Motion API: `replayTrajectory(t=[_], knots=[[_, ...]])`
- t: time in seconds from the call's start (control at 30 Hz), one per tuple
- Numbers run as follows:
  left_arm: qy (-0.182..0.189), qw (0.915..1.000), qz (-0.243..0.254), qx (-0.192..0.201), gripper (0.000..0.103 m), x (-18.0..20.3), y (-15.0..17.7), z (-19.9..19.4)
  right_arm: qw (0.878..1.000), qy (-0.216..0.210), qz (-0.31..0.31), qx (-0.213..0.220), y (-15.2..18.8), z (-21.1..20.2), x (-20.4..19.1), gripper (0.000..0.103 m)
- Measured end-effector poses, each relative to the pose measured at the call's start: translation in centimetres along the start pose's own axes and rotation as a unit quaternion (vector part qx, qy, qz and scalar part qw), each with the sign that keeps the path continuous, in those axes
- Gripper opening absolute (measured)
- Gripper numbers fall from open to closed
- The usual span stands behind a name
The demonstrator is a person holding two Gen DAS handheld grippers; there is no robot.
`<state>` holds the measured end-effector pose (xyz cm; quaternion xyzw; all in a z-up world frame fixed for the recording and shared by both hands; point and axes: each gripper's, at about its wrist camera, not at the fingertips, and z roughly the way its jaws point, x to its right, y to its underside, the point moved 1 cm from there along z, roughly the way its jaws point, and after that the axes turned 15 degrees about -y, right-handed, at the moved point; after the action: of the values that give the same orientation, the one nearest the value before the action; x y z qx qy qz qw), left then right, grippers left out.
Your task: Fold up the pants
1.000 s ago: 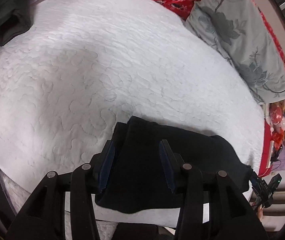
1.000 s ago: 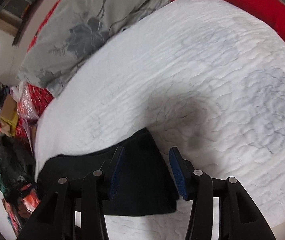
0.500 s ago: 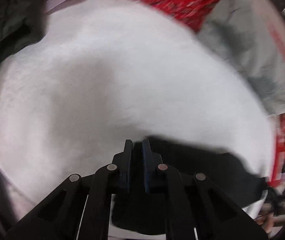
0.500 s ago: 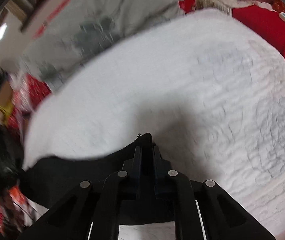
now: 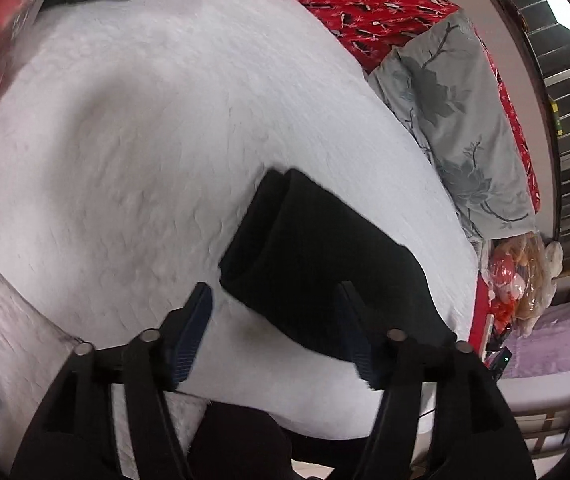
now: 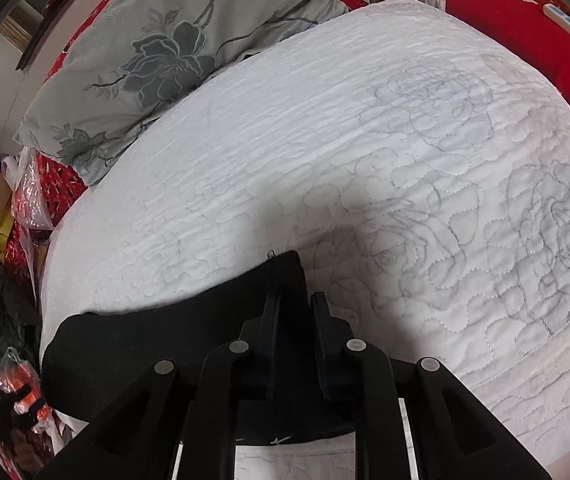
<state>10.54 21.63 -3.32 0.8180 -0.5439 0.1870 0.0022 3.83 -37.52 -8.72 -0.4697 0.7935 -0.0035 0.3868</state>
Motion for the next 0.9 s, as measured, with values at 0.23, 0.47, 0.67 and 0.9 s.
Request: replayTrajectory(t=[0.23,0.47,0.67,0.9], knots=[[-0.025,0.9978,-0.057,-0.024,0.024,0.0,-1.8,3.6,1.000,0.011,-0.004,-0.004,0.3,0.0,0.0,0.015],[-0.059,0.9969,-0.046,-0.024,0.023,-0.8,-1.0,5.0,1.000,0.022,-0.016,-0.015,0.8,-0.4,0.7,0.010],[-0.003,0.9975,-0.059,-0.038,0.028,-1.1,-0.6,3.8,0.999,-0.028,0.021,0.006,1.2,-3.0,0.9,0.026],[-0.002,0.9982,-0.046,-0.039,0.043,0.3,-0.2,3.9,0.997,-0.049,0.052,-0.004,3.4,-3.9,2.2,0.037]])
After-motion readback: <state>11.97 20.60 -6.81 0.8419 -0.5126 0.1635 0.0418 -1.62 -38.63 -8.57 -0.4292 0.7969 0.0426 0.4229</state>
